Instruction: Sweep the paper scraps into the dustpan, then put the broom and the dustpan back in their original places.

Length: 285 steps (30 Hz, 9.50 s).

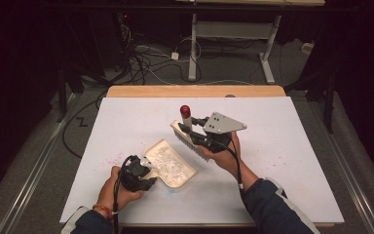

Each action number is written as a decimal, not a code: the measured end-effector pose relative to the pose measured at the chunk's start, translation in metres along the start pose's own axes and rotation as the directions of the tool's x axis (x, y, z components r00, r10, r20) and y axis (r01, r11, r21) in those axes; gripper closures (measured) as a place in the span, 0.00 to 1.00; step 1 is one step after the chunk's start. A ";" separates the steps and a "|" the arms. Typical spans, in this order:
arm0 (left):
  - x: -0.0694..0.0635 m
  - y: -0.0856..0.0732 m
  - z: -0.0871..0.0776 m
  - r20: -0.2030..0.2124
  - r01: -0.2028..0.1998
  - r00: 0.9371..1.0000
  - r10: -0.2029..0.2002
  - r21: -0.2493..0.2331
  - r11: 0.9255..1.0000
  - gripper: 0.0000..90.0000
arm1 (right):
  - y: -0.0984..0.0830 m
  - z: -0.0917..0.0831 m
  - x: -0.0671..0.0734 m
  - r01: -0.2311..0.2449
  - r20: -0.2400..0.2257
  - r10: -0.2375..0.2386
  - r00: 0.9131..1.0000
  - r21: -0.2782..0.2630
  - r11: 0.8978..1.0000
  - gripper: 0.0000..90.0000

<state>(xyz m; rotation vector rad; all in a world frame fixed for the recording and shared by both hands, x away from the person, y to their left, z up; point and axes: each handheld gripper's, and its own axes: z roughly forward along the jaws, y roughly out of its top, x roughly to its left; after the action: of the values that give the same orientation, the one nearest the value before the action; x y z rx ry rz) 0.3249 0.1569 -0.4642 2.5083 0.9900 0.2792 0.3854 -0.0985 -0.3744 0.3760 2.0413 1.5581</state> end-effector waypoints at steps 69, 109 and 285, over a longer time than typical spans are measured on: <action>-0.010 -0.010 -0.013 0.026 -0.087 0.996 0.085 0.058 0.995 0.70 | -0.030 -0.077 -0.026 -0.123 0.101 0.113 0.988 0.096 0.988 0.78; -0.049 0.052 0.018 0.051 -0.177 0.984 0.174 0.074 0.981 0.70 | -0.020 -0.116 0.018 -0.097 -0.010 0.102 0.995 0.234 0.967 0.78; -0.004 -0.051 -0.016 -0.198 -0.028 0.978 -0.059 -0.407 0.913 0.21 | -0.070 -0.083 -0.126 -0.333 0.442 0.223 0.869 0.190 0.924 0.36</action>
<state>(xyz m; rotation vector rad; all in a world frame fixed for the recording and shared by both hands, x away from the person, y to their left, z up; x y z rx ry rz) 0.2866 0.1925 -0.4734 2.1167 0.9163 0.6813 0.4474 -0.2516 -0.3943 1.0553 1.9064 1.2226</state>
